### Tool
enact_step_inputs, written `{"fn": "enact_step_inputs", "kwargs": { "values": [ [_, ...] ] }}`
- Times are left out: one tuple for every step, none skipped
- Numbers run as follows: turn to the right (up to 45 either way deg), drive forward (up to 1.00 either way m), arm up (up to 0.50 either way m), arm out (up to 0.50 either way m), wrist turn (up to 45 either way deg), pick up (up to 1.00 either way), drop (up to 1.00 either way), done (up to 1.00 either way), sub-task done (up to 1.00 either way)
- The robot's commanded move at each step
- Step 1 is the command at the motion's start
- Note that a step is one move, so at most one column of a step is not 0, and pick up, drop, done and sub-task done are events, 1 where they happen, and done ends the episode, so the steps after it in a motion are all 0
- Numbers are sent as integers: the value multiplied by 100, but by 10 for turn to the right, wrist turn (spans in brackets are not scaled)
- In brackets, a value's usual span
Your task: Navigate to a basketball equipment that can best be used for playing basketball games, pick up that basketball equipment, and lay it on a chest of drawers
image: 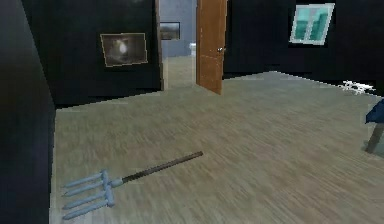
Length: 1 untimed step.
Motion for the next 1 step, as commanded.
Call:
{"fn": "enact_step_inputs", "kwargs": {
  "values": [
    [-30, 0, 0, 0, 0, 0, 0, 0, 0]
  ]
}}
